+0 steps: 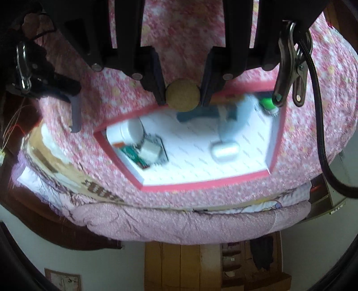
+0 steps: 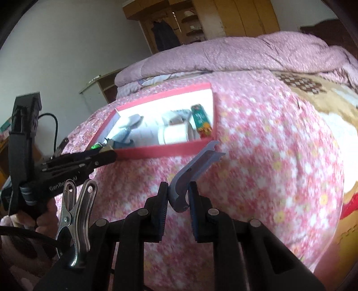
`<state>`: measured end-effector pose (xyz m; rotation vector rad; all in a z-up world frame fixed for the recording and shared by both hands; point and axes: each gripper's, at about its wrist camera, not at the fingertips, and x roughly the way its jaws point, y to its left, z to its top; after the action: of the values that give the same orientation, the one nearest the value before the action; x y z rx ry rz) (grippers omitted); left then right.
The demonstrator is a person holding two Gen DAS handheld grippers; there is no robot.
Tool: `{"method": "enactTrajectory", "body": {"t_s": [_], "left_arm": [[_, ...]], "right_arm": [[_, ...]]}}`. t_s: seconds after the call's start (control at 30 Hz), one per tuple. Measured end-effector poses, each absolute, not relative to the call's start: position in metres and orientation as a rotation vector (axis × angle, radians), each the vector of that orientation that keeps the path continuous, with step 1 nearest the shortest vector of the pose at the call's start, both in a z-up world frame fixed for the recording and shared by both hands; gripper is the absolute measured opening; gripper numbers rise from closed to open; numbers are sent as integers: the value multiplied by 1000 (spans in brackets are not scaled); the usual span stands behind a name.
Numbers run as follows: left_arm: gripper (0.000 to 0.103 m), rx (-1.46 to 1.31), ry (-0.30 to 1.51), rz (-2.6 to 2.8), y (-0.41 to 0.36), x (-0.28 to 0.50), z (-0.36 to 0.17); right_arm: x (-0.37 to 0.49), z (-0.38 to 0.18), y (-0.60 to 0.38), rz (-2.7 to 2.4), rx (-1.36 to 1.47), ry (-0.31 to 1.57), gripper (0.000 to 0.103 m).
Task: Organize rigid objects
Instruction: 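Release beige lid into tray with left tool while right tool carries grey hook, then lower grey hook into tray and open right tool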
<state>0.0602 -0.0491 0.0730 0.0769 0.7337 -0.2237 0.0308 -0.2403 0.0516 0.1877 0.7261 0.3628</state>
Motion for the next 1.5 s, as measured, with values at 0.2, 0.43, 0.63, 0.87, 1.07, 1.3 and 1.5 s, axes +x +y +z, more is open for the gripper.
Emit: {"method": "enactTrajectory", "body": {"t_s": [0.2, 0.43, 0.63, 0.87, 1.07, 1.3, 1.5], "left_arm": [[33, 23, 733, -190, -32, 80, 82], [33, -43, 749, -165, -20, 105, 79], [33, -33, 760, -141, -20, 129, 74], [33, -2, 749, -150, -29, 138, 70], [43, -31, 762, -153, -25, 133, 69], [47, -91, 785, -119, -20, 126, 73], [47, -98, 801, -95, -16, 113, 74]], "right_arm": [[42, 66, -224, 380, 146, 713, 19], [55, 74, -208, 406, 114, 708, 19], [65, 85, -203, 412, 94, 686, 19], [84, 89, -201, 419, 85, 679, 19], [97, 78, -197, 451, 130, 712, 19], [90, 76, -203, 454, 172, 691, 19], [94, 71, -206, 458, 187, 703, 19]]}}
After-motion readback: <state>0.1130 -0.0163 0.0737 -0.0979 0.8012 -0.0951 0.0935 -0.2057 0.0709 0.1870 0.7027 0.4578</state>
